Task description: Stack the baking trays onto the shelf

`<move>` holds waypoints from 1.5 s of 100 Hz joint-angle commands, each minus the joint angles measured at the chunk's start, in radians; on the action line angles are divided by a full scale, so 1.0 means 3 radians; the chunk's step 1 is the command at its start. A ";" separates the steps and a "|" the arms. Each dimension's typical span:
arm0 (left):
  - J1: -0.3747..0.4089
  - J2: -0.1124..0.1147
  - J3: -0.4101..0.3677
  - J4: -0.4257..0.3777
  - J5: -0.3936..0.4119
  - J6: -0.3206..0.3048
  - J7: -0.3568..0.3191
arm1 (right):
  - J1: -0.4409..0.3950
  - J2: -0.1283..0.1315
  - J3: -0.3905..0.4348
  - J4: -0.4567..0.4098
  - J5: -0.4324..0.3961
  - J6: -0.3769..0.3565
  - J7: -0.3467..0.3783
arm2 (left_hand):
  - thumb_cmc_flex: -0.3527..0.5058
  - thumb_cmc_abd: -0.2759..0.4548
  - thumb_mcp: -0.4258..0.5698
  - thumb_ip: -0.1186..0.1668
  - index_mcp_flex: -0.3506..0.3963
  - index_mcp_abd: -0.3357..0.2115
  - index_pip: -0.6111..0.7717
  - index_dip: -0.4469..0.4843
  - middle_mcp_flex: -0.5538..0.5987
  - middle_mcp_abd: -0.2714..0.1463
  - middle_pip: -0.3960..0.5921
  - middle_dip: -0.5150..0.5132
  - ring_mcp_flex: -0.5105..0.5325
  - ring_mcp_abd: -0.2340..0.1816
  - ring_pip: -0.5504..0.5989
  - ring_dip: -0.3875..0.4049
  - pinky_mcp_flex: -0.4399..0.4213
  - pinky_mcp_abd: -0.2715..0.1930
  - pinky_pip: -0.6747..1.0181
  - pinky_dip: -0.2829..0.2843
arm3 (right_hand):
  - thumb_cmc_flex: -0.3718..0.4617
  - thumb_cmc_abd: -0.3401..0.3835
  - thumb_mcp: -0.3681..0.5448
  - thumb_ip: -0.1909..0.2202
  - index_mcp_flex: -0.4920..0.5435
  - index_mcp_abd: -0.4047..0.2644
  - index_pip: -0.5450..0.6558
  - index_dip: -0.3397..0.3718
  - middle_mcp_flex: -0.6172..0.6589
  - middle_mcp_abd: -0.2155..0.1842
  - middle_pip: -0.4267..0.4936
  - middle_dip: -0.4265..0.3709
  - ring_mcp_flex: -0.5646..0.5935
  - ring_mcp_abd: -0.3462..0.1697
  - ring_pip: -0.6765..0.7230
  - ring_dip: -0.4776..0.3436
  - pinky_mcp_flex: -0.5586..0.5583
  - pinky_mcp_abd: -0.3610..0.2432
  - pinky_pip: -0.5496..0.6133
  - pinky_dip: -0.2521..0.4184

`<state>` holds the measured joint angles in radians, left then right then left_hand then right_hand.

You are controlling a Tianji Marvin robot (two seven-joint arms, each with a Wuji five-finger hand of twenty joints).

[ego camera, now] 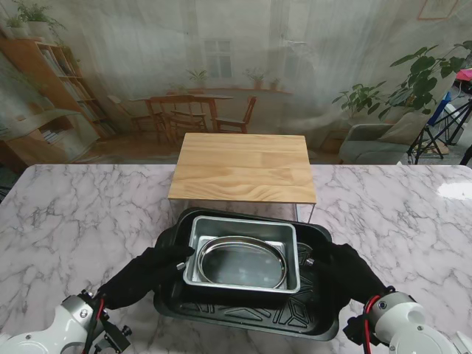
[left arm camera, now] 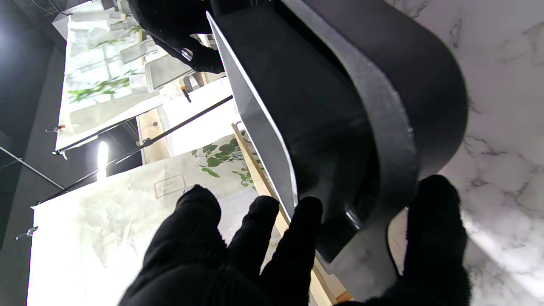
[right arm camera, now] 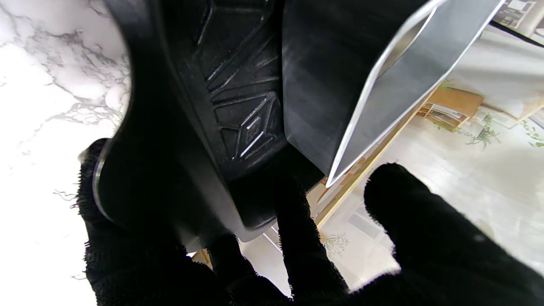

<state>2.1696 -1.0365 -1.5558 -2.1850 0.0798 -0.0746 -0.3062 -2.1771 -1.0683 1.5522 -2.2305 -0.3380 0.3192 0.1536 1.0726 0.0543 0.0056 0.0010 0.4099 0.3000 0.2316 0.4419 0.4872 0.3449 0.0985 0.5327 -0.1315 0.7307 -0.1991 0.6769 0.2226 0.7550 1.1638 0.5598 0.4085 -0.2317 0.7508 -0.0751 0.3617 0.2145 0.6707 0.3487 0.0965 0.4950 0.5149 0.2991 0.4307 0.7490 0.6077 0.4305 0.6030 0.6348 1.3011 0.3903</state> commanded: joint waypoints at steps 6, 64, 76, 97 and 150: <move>-0.0010 -0.0035 0.0274 -0.0390 -0.0114 -0.0212 -0.0292 | 0.0001 -0.0061 -0.0275 -0.0604 0.0162 -0.0326 0.0227 | 0.0131 0.0031 -0.0045 0.0088 0.0089 0.0011 0.0038 0.0028 0.0119 -0.0081 0.0064 0.0023 0.2125 -0.0906 0.2739 0.0024 0.0511 -0.1723 0.0019 -0.0021 | 0.0060 -0.0131 0.0087 -0.0064 0.0078 0.0054 -0.0030 -0.0021 0.0497 -0.0679 0.0929 0.0214 0.0849 -0.1443 0.0467 -0.0004 0.0128 -0.0804 0.0134 -0.0038; -0.0116 -0.0023 0.0262 -0.0404 -0.0187 -0.0281 -0.0353 | 0.0045 -0.0040 -0.0188 -0.0628 0.0212 -0.0503 0.0341 | 0.0142 0.0031 -0.0044 0.0089 0.0098 0.0013 0.0035 0.0027 0.0129 -0.0080 0.0066 0.0018 0.2140 -0.0907 0.2741 0.0023 0.0523 -0.1729 0.0025 -0.0024 | 0.0064 -0.0140 0.0105 -0.0067 0.0119 0.0062 -0.0052 -0.0029 0.0531 -0.0671 0.0921 0.0214 0.0867 -0.1429 0.0463 -0.0009 0.0135 -0.0811 0.0138 -0.0046; -0.0116 -0.0016 0.0259 -0.0418 -0.0186 -0.0333 -0.0370 | 0.0004 -0.0035 -0.0160 -0.0634 0.0202 -0.0606 0.0356 | 0.0147 0.0032 -0.0043 0.0090 0.0102 0.0013 0.0036 0.0029 0.0137 -0.0077 0.0068 0.0017 0.2151 -0.0913 0.2745 0.0023 0.0542 -0.1732 0.0032 -0.0023 | 0.0060 -0.0138 0.0110 -0.0066 0.0125 0.0060 -0.0054 -0.0029 0.0542 -0.0672 0.0921 0.0215 0.0874 -0.1439 0.0465 -0.0009 0.0143 -0.0813 0.0138 -0.0048; -0.0154 -0.0023 0.0295 -0.0377 -0.0184 -0.0314 -0.0340 | -0.0042 -0.0049 -0.0182 -0.0623 0.0200 -0.0597 0.0288 | 0.0154 0.0034 -0.0040 0.0091 0.0102 0.0016 0.0036 0.0030 0.0135 -0.0075 0.0065 0.0015 0.2153 -0.0914 0.2744 0.0022 0.0545 -0.1735 0.0031 -0.0027 | 0.0059 -0.0139 0.0116 -0.0066 0.0135 0.0067 -0.0055 -0.0028 0.0553 -0.0666 0.0918 0.0215 0.0876 -0.1428 0.0460 -0.0011 0.0146 -0.0810 0.0136 -0.0053; -0.0223 -0.0029 0.0392 -0.0312 -0.0166 -0.0231 -0.0305 | -0.0111 -0.0066 -0.0187 -0.0615 0.0164 -0.0625 0.0197 | 0.0168 0.0032 -0.0043 0.0090 0.0107 0.0013 0.0034 0.0035 0.0141 -0.0080 0.0067 0.0012 0.2157 -0.0913 0.2744 0.0022 0.0551 -0.1739 0.0031 -0.0032 | 0.0060 -0.0141 0.0118 -0.0067 0.0145 0.0067 -0.0068 -0.0025 0.0556 -0.0663 0.0911 0.0216 0.0881 -0.1438 0.0463 -0.0011 0.0149 -0.0810 0.0136 -0.0060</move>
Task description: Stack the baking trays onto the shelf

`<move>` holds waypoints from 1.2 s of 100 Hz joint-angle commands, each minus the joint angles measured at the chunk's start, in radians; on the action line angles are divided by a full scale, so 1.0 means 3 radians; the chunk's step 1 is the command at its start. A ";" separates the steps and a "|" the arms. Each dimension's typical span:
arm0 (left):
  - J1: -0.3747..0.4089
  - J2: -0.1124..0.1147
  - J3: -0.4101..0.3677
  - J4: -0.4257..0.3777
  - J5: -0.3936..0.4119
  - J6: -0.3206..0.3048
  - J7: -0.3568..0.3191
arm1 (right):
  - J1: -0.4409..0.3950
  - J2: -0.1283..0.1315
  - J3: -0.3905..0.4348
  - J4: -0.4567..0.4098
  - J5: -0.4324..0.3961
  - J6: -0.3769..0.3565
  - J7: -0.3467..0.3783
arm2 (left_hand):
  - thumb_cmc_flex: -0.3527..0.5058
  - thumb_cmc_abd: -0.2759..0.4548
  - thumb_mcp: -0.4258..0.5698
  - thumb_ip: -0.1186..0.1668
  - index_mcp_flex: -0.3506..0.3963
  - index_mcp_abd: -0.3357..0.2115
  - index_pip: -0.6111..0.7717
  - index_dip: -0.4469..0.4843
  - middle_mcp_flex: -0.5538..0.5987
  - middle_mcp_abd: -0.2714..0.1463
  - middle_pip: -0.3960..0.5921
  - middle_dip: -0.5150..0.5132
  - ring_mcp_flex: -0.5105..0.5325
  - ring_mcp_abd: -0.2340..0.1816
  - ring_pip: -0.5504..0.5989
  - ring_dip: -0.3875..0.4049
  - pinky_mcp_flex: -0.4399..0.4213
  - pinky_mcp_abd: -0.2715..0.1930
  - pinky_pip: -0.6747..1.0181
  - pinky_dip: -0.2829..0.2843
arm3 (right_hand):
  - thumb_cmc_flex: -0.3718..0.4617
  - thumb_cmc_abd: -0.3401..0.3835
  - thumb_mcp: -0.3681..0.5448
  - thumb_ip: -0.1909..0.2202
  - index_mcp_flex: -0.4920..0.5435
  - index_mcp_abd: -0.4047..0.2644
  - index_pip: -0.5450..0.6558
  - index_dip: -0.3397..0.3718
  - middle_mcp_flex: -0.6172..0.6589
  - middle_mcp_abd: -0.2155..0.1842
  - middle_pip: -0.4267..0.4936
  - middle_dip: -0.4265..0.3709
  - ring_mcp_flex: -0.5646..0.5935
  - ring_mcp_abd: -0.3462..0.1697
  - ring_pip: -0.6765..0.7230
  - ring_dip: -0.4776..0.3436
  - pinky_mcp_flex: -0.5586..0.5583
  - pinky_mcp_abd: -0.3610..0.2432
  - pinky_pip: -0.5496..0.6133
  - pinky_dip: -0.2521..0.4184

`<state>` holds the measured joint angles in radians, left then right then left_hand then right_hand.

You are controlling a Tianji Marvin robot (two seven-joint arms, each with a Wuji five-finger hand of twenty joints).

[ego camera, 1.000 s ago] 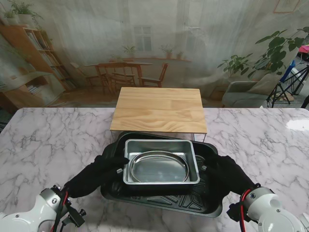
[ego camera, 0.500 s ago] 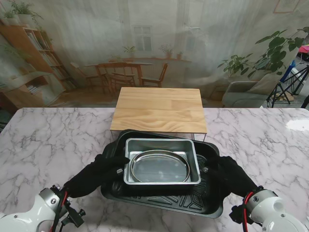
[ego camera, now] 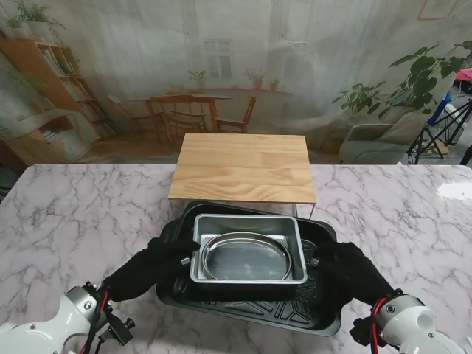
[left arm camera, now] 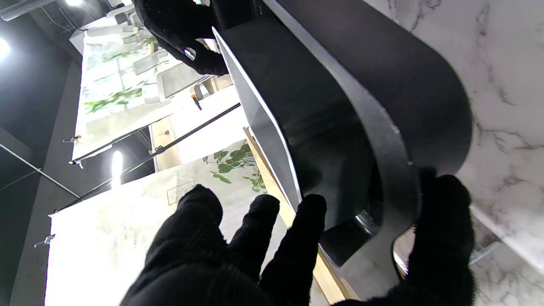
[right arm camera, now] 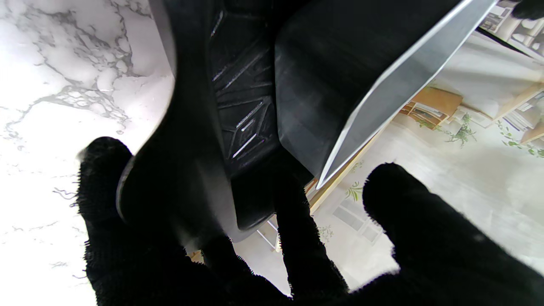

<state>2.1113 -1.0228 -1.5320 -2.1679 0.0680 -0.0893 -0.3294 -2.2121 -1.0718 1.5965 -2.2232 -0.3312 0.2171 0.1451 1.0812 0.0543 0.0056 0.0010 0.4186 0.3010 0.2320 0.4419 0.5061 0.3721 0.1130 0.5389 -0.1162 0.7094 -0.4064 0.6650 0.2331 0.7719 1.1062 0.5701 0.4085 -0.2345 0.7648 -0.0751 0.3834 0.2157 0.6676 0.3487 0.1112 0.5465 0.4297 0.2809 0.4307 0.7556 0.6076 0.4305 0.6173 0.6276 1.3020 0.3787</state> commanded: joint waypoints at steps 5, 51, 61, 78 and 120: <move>-0.0035 -0.0078 0.0322 -0.0359 -0.0123 -0.0164 -0.0214 | 0.0022 -0.0056 -0.0348 -0.0637 0.0144 -0.0245 0.0218 | 0.0139 0.0032 -0.0044 0.0090 0.0075 0.0014 0.0031 0.0035 0.0074 -0.0167 0.0017 -0.0009 0.2101 -0.0838 0.3432 0.0062 0.0513 -0.1787 0.0220 -0.0068 | 0.0062 -0.0130 0.0072 -0.0067 0.0070 0.0064 -0.0059 -0.0025 0.0505 -0.0836 0.1194 0.0276 0.0875 -0.1453 0.0459 -0.0013 0.0099 -0.0786 0.0132 -0.0022; -0.0046 -0.0061 0.0255 -0.0451 -0.0146 -0.0202 -0.0293 | 0.0056 -0.0037 -0.0335 -0.0658 0.0128 -0.0304 0.0298 | 0.0151 0.0028 -0.0041 0.0091 0.0080 0.0012 0.0031 0.0044 0.0078 -0.0170 0.0018 -0.0009 0.2105 -0.0839 0.3434 0.0063 0.0526 -0.1789 0.0219 -0.0073 | 0.0073 -0.0131 0.0072 -0.0067 0.0083 0.0070 -0.0074 -0.0028 0.0518 -0.0834 0.1196 0.0278 0.0889 -0.1455 0.0468 -0.0009 0.0095 -0.0784 0.0137 -0.0021; -0.0037 -0.0054 0.0215 -0.0492 -0.0147 -0.0248 -0.0325 | 0.0042 -0.0031 -0.0301 -0.0669 0.0128 -0.0382 0.0328 | 0.0150 0.0028 -0.0042 0.0091 0.0079 0.0010 0.0032 0.0049 0.0082 -0.0171 0.0019 -0.0009 0.2113 -0.0844 0.3436 0.0063 0.0533 -0.1792 0.0223 -0.0073 | 0.0073 -0.0131 0.0074 -0.0067 0.0086 0.0071 -0.0076 -0.0028 0.0515 -0.0830 0.1192 0.0277 0.0891 -0.1457 0.0468 -0.0010 0.0102 -0.0789 0.0140 -0.0021; -0.0020 -0.0052 0.0170 -0.0531 -0.0166 -0.0297 -0.0337 | -0.0015 -0.0028 -0.0228 -0.0683 0.0141 -0.0547 0.0344 | 0.0152 0.0026 -0.0041 0.0091 0.0080 0.0008 0.0035 0.0055 0.0085 -0.0173 0.0020 -0.0009 0.2123 -0.0846 0.3441 0.0064 0.0542 -0.1794 0.0227 -0.0073 | 0.0069 -0.0131 0.0076 -0.0066 0.0085 0.0066 -0.0078 -0.0028 0.0521 -0.0838 0.1194 0.0278 0.0898 -0.1456 0.0468 -0.0011 0.0113 -0.0786 0.0140 -0.0023; -0.0012 -0.0059 0.0197 -0.0498 -0.0172 -0.0323 -0.0297 | -0.0116 -0.0041 -0.0169 -0.0676 0.0142 -0.0642 0.0291 | 0.0151 0.0026 -0.0041 0.0093 0.0083 0.0008 0.0030 0.0057 0.0090 -0.0166 0.0020 -0.0012 0.2121 -0.0845 0.3439 0.0063 0.0544 -0.1792 0.0227 -0.0078 | 0.0065 -0.0132 0.0077 -0.0067 0.0098 0.0073 -0.0085 -0.0030 0.0531 -0.0831 0.1188 0.0277 0.0904 -0.1448 0.0468 -0.0012 0.0110 -0.0772 0.0140 -0.0028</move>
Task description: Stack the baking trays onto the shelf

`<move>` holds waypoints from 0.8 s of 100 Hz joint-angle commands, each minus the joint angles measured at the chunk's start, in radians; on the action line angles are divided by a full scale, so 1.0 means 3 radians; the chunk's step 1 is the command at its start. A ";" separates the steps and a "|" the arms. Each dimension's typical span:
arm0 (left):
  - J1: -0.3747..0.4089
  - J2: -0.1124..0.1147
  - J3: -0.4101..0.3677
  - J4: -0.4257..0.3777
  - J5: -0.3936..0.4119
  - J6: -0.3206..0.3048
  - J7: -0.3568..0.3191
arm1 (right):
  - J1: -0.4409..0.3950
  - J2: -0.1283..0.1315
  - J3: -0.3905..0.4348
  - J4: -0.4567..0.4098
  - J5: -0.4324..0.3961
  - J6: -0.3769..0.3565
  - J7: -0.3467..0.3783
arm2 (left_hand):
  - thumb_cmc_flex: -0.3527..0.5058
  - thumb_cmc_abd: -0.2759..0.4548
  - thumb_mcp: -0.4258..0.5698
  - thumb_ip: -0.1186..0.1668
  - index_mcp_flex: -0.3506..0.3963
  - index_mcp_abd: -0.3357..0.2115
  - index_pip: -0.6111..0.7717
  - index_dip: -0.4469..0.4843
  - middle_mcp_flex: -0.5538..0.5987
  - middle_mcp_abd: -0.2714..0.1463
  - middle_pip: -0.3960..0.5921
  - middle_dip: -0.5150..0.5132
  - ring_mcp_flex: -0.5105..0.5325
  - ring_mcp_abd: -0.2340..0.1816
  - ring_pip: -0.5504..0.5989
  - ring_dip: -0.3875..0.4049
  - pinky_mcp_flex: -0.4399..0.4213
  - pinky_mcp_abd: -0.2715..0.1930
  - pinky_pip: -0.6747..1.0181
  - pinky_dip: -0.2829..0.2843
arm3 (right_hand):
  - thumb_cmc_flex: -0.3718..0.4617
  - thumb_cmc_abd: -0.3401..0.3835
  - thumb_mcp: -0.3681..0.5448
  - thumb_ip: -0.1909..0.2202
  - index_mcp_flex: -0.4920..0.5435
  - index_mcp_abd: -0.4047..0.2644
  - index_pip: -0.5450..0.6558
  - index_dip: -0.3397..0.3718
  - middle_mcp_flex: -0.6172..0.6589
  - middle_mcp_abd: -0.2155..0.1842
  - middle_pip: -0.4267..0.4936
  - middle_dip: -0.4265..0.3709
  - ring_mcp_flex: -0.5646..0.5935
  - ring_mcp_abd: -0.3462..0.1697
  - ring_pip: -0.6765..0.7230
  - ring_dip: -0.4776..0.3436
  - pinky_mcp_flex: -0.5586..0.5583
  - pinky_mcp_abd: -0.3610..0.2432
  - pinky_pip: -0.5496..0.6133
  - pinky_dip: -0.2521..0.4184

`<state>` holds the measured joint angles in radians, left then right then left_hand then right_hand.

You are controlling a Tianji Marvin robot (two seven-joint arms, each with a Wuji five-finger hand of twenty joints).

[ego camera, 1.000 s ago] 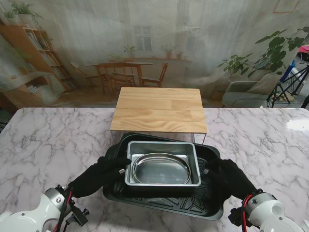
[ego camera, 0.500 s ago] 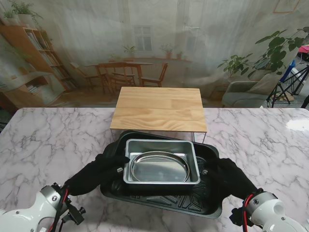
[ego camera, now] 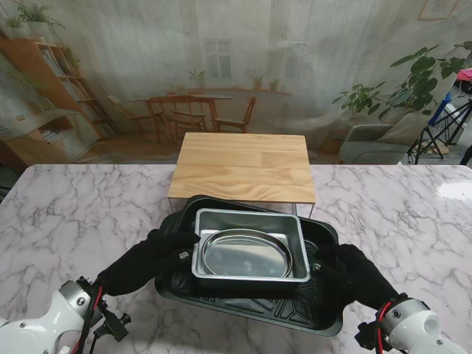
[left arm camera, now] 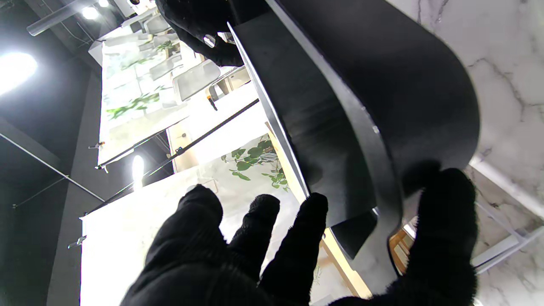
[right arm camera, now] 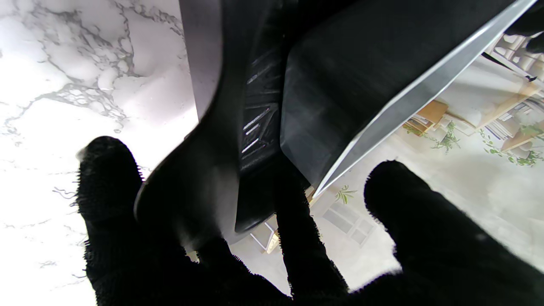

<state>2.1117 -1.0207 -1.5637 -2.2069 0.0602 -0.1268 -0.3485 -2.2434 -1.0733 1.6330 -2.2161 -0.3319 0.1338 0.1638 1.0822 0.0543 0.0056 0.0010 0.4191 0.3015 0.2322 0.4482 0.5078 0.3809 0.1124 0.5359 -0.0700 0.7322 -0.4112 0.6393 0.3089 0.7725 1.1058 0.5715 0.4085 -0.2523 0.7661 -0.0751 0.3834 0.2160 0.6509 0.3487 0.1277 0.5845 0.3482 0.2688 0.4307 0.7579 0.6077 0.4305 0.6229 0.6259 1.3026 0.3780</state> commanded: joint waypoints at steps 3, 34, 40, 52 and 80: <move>-0.0020 -0.0064 0.0305 -0.0370 -0.0142 -0.0205 -0.0236 | -0.0022 -0.0036 -0.0276 -0.0702 0.0145 -0.0394 0.0233 | 0.0150 0.0027 -0.0039 0.0093 0.0080 0.0008 0.0029 0.0036 0.0085 -0.0201 0.0022 -0.0003 0.1970 -0.0922 0.3455 0.0148 0.0299 -0.1801 0.0231 -0.0082 | 0.0064 -0.0071 0.0072 -0.0067 0.0096 0.0068 -0.0031 -0.0031 0.0476 -0.0960 0.1459 0.0318 0.0908 -0.1460 0.0468 -0.0012 0.0091 -0.0767 0.0138 -0.0025; -0.0166 -0.0063 0.0356 -0.0355 -0.0171 -0.0199 -0.0245 | -0.0011 -0.0050 -0.0165 -0.0710 0.0225 -0.0501 0.0209 | 0.0154 0.0024 -0.0038 0.0095 0.0082 0.0008 0.0029 0.0046 0.0082 -0.0197 0.0019 -0.0006 0.1972 -0.0923 0.3451 0.0145 0.0304 -0.1796 0.0226 -0.0088 | 0.0066 -0.0076 0.0072 -0.0066 0.0114 0.0077 -0.0040 -0.0031 0.0491 -0.0948 0.1451 0.0315 0.0920 -0.1452 0.0464 -0.0015 0.0096 -0.0763 0.0135 -0.0029; -0.0203 -0.0064 0.0366 -0.0353 -0.0184 -0.0192 -0.0244 | 0.0012 -0.0048 -0.0148 -0.0712 0.0246 -0.0504 0.0222 | 0.0157 0.0023 -0.0037 0.0096 0.0081 0.0005 0.0030 0.0052 0.0087 -0.0200 0.0021 -0.0006 0.1977 -0.0927 0.3452 0.0146 0.0304 -0.1796 0.0225 -0.0089 | 0.0068 -0.0073 0.0072 -0.0066 0.0112 0.0075 -0.0044 -0.0032 0.0496 -0.0956 0.1453 0.0316 0.0924 -0.1448 0.0466 -0.0015 0.0096 -0.0763 0.0136 -0.0029; -0.0272 -0.0066 0.0395 -0.0334 -0.0186 -0.0193 -0.0235 | 0.0026 -0.0053 -0.0098 -0.0716 0.0282 -0.0558 0.0219 | 0.0163 0.0020 -0.0035 0.0097 0.0081 0.0004 0.0031 0.0065 0.0089 -0.0201 0.0020 -0.0007 0.1986 -0.0932 0.3454 0.0146 0.0319 -0.1806 0.0229 -0.0090 | 0.0067 -0.0071 0.0069 -0.0066 0.0126 0.0075 -0.0046 -0.0031 0.0500 -0.0946 0.1447 0.0314 0.0930 -0.1453 0.0466 -0.0016 0.0102 -0.0769 0.0138 -0.0030; -0.0426 -0.0077 0.0473 -0.0249 -0.0176 -0.0137 -0.0194 | 0.0143 -0.0069 -0.0031 -0.0715 0.0412 -0.0593 0.0183 | 0.0208 -0.0008 -0.0021 0.0105 0.0088 -0.0003 0.0046 0.0122 0.0104 -0.0209 0.0023 -0.0008 0.2006 -0.0938 0.3455 0.0147 0.0331 -0.1810 0.0232 -0.0094 | 0.0069 -0.0072 0.0068 -0.0065 0.0149 0.0079 -0.0057 -0.0030 0.0522 -0.0948 0.1441 0.0314 0.0951 -0.1457 0.0463 -0.0020 0.0106 -0.0762 0.0136 -0.0034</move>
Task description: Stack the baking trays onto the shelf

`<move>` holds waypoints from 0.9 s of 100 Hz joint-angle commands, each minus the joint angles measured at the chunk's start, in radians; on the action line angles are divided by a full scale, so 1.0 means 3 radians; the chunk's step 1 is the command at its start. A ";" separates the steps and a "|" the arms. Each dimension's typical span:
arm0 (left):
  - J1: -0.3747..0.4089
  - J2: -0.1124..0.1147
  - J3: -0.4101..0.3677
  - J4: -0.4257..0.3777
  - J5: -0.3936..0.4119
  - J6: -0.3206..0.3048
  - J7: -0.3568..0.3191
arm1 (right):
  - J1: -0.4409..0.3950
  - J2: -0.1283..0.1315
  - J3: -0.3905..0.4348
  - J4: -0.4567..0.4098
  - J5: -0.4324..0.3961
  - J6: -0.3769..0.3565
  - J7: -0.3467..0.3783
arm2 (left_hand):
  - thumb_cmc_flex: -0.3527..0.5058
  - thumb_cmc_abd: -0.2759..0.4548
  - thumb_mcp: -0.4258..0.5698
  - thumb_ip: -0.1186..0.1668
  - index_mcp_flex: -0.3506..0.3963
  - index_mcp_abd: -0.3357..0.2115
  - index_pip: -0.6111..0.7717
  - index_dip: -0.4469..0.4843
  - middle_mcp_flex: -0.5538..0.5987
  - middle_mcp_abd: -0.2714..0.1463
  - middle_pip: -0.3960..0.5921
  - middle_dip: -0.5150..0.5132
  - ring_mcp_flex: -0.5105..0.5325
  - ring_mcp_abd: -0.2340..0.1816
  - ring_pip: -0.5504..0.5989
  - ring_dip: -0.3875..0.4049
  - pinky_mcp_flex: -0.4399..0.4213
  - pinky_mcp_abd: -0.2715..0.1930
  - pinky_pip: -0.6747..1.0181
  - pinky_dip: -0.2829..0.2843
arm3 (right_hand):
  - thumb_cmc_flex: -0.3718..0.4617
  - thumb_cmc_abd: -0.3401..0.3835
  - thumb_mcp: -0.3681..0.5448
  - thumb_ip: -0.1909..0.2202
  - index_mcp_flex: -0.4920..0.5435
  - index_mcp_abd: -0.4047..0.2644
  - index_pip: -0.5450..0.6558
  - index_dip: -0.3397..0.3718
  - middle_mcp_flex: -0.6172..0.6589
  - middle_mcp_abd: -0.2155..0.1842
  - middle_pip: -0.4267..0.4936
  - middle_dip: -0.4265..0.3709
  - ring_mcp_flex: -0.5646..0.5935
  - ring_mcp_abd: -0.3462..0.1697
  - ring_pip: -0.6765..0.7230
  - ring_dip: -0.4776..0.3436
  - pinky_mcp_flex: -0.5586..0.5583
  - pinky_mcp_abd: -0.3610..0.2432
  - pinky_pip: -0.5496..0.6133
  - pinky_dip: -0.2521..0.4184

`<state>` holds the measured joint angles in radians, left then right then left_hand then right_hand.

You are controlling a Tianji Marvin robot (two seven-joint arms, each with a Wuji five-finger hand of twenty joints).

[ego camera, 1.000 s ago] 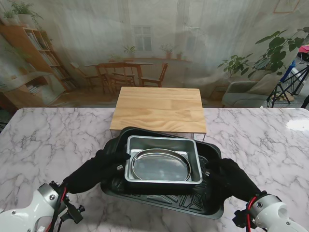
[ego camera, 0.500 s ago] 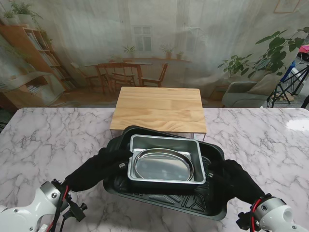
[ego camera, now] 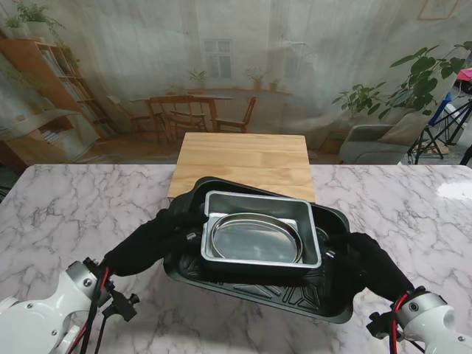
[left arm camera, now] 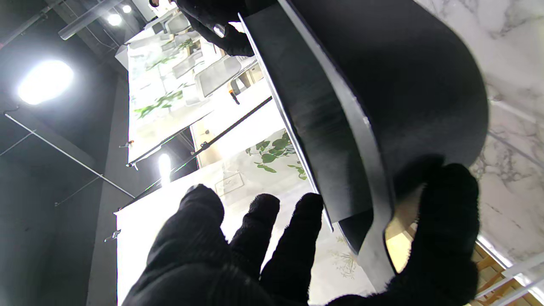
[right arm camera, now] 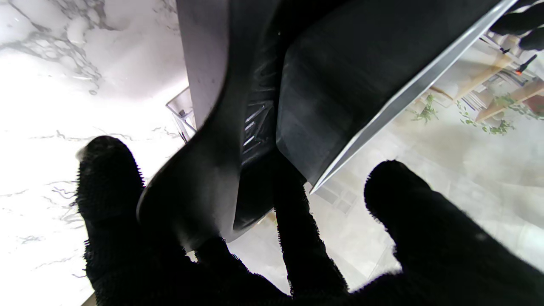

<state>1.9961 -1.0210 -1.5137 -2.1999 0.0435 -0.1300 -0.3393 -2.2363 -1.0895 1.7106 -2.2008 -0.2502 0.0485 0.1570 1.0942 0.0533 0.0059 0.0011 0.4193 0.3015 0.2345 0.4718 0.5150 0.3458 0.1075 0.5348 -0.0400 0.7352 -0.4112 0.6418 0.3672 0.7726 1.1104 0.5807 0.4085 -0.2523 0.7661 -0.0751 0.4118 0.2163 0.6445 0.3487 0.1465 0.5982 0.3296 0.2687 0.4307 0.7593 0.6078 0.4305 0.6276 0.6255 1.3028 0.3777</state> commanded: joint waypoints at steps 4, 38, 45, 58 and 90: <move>-0.0067 -0.0075 0.0317 -0.0262 -0.0115 -0.0124 -0.0226 | 0.0159 -0.0015 -0.0288 -0.0766 0.0161 -0.0295 0.0214 | 0.0172 -0.0010 -0.0021 0.0105 0.0087 -0.0003 0.0040 0.0055 0.0083 -0.0091 0.0040 -0.0004 0.1910 -0.0949 0.3454 0.0138 0.0142 -0.1819 0.0216 -0.0126 | 0.0070 -0.0072 0.0067 -0.0065 0.0055 0.0078 -0.0037 -0.0029 0.0462 -0.0997 0.1502 0.0314 0.0954 -0.1461 0.0462 -0.0021 0.0092 -0.0758 0.0135 -0.0033; -0.0263 -0.0089 0.0371 -0.0190 -0.0091 -0.0071 -0.0183 | 0.0634 0.0005 -0.0401 -0.0752 0.0285 0.0131 0.0347 | 0.0188 -0.0017 -0.0017 0.0108 0.0093 -0.0010 0.0041 0.0111 0.0099 -0.0101 0.0044 -0.0003 0.1929 -0.0959 0.3453 0.0141 0.0161 -0.1821 0.0218 -0.0134 | 0.0074 -0.0072 0.0060 -0.0064 0.0092 0.0076 -0.0064 -0.0033 0.0487 -0.0987 0.1489 0.0311 0.0971 -0.1458 0.0457 -0.0026 0.0096 -0.0748 0.0136 -0.0036; -0.0297 -0.0093 0.0386 -0.0177 -0.0090 -0.0052 -0.0173 | 0.0735 0.0010 -0.0442 -0.0746 0.0301 0.0252 0.0372 | 0.0195 -0.0023 -0.0013 0.0109 0.0095 -0.0008 0.0039 0.0119 0.0097 -0.0099 0.0042 -0.0003 0.1933 -0.0959 0.3454 0.0142 0.0161 -0.1822 0.0218 -0.0135 | 0.0074 -0.0073 0.0059 -0.0064 0.0096 0.0083 -0.0072 -0.0033 0.0491 -0.0990 0.1487 0.0311 0.0969 -0.1456 0.0454 -0.0027 0.0088 -0.0746 0.0131 -0.0038; -0.0357 -0.0095 0.0411 -0.0154 -0.0073 -0.0024 -0.0167 | 0.0851 0.0012 -0.0482 -0.0738 0.0321 0.0385 0.0394 | 0.0192 -0.0020 -0.0014 0.0109 0.0095 -0.0012 0.0034 0.0130 0.0101 -0.0103 0.0042 -0.0004 0.1934 -0.0960 0.3451 0.0142 0.0173 -0.1825 0.0221 -0.0138 | 0.0079 -0.0073 0.0059 -0.0064 0.0105 0.0086 -0.0082 -0.0032 0.0497 -0.0983 0.1481 0.0310 0.0969 -0.1456 0.0453 -0.0028 0.0085 -0.0743 0.0129 -0.0039; -0.0503 -0.0109 0.0442 -0.0098 -0.0057 0.0017 -0.0126 | 0.1107 0.0009 -0.0592 -0.0708 0.0360 0.0678 0.0400 | 0.0210 -0.0035 -0.0004 0.0110 0.0109 -0.0017 0.0032 0.0153 0.0115 -0.0108 0.0046 -0.0004 0.1953 -0.0972 0.3453 0.0144 0.0189 -0.1826 0.0225 -0.0143 | 0.0074 -0.0069 0.0055 -0.0064 0.0129 0.0080 -0.0117 -0.0030 0.0518 -0.0988 0.1469 0.0308 0.0968 -0.1459 0.0448 -0.0031 0.0067 -0.0735 0.0116 -0.0044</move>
<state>1.8703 -1.0249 -1.4655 -2.1181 0.0559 -0.0746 -0.3131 -1.9253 -1.0716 1.6318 -2.2291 -0.2006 0.3063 0.2020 1.1057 0.0436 0.0064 0.0014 0.4304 0.3015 0.2381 0.5020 0.5273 0.3205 0.1191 0.5314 -0.0714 0.7359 -0.8354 0.5953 0.4399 0.7717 1.1635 0.5744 0.4085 -0.2551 0.7661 -0.0751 0.4230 0.2299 0.6211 0.3487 0.1877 0.5690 0.3317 0.2940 0.4082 0.7596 0.6083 0.4305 0.6293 0.6135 1.3031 0.3771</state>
